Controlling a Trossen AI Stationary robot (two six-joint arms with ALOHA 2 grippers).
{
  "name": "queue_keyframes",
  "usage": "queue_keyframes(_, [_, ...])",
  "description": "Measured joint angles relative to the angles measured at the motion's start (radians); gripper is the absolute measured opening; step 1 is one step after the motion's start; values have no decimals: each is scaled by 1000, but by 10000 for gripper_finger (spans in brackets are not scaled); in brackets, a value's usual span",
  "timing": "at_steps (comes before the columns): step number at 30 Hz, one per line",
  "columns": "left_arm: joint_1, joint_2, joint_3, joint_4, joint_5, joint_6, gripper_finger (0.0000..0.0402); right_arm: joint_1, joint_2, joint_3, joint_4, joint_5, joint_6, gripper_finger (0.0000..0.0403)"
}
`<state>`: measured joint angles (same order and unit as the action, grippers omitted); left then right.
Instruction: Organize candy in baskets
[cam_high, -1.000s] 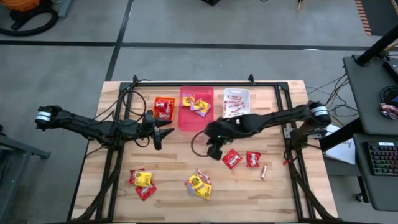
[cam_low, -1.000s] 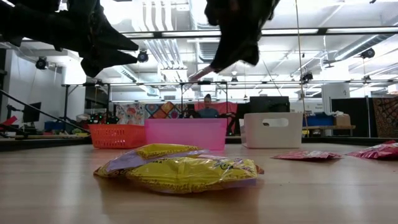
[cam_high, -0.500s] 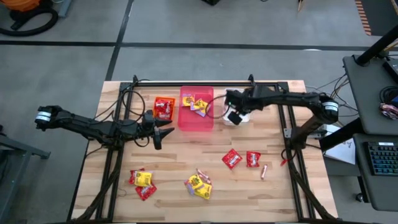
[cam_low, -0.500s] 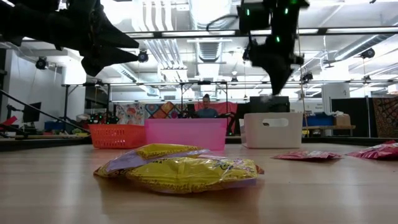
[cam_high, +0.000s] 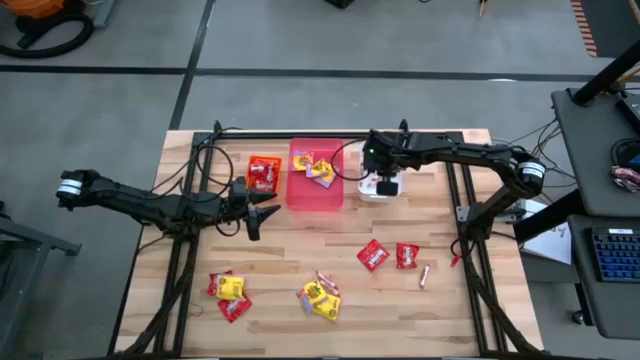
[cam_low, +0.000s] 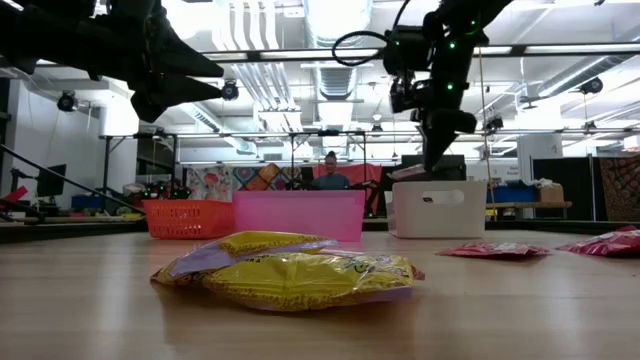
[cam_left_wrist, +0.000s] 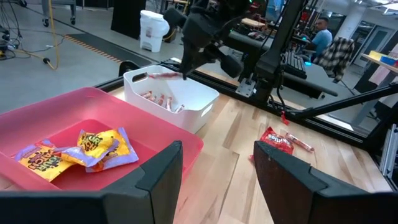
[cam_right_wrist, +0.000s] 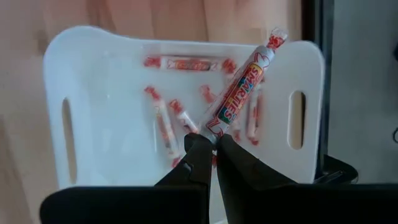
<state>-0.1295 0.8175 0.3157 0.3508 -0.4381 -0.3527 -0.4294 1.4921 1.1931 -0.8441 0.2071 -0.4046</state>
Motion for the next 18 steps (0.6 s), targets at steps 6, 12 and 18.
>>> queue_keyframes(6, [0,0,0,1,0,-7,181,-26,0,-3,5,3,74,27])
queue_keyframes(12, [0,0,0,1,1,-27,181,-58,0,-9,5,12,184,95])
queue_keyframes(18, [-1,0,0,0,30,-61,181,-58,0,11,4,28,270,143])
